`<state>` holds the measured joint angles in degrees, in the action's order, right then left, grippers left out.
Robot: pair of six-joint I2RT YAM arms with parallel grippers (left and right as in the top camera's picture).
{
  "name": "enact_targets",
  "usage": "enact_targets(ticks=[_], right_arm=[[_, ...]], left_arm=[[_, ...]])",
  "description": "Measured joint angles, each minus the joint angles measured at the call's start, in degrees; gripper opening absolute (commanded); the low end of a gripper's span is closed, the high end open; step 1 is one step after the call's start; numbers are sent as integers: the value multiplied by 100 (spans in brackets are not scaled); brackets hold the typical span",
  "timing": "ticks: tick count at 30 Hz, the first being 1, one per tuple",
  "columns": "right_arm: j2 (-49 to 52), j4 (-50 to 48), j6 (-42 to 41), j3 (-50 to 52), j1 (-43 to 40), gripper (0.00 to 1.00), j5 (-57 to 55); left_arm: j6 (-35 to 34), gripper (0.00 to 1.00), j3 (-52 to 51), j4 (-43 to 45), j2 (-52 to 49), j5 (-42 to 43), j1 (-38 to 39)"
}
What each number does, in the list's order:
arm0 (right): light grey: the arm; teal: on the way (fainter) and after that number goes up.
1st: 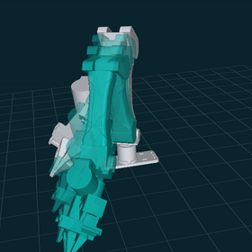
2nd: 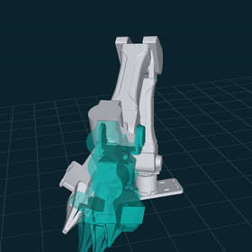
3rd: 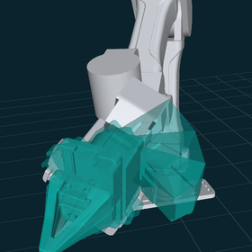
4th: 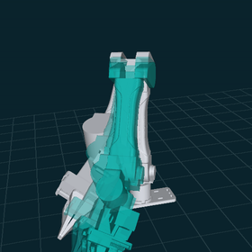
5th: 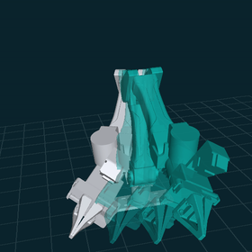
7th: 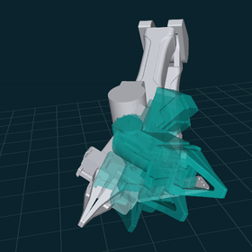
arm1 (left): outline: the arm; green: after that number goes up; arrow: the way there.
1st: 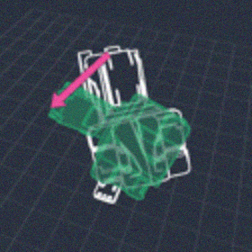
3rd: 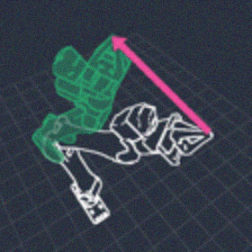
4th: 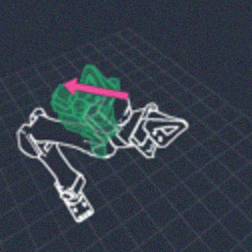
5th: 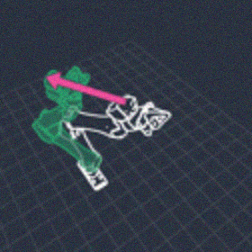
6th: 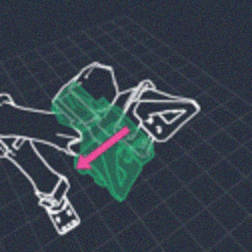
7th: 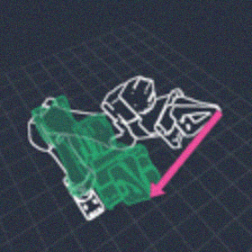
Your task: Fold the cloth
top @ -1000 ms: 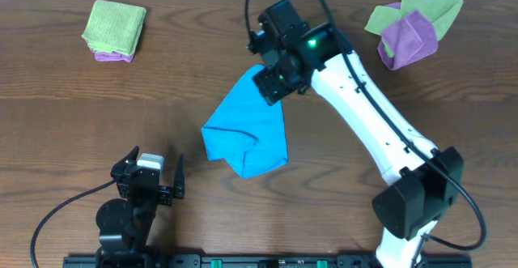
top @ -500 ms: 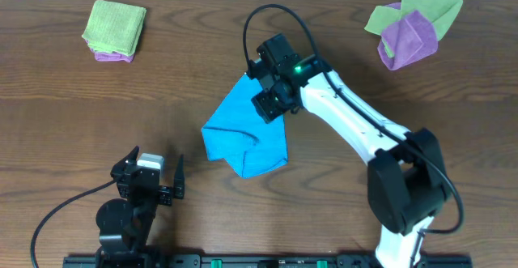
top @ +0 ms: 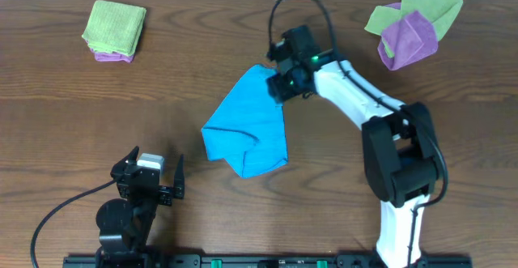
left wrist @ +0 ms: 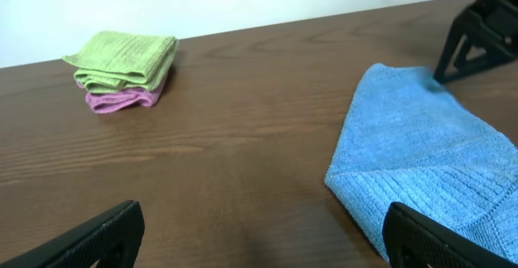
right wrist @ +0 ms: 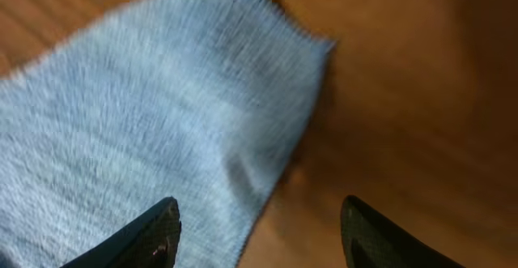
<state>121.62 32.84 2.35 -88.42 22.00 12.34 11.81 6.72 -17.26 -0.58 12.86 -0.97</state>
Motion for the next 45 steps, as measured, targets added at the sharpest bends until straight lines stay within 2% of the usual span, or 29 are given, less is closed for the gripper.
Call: enact_targets(ticks=[12,14,15,17,21,27,31,35,40,45], right_arm=[[251,-223,0,0,-227,62,1270],[345,-221,0,0,-227,58,1338],[385,-223,2,0,-227,54,1360],[444,-236,15,0,-227,40,1388],[474,-275,33,2,-227,2,1429],[474,-332,-22,-4,-227,1,1451],[503,114,-24,-369,-271,1,1283],[551,933,-42,-1530,-505,1,739],[540,1954,-2,-3615,-1161,1,-273],[527,2409,66,-4782,-1379,1,-396]], left_arm=[[-2,95,0,2,0,0,0],[-2,95,0,2,0,0,0],[-2,96,0,2,0,0,0],[-2,95,0,2,0,2,0],[-2,95,0,2,0,0,0],[-2,95,0,2,0,0,0],[-2,95,0,0,0,0,0],[-2,95,0,-2,0,0,0],[0,95,0,0,0,2,0],[-2,95,0,0,0,2,0]])
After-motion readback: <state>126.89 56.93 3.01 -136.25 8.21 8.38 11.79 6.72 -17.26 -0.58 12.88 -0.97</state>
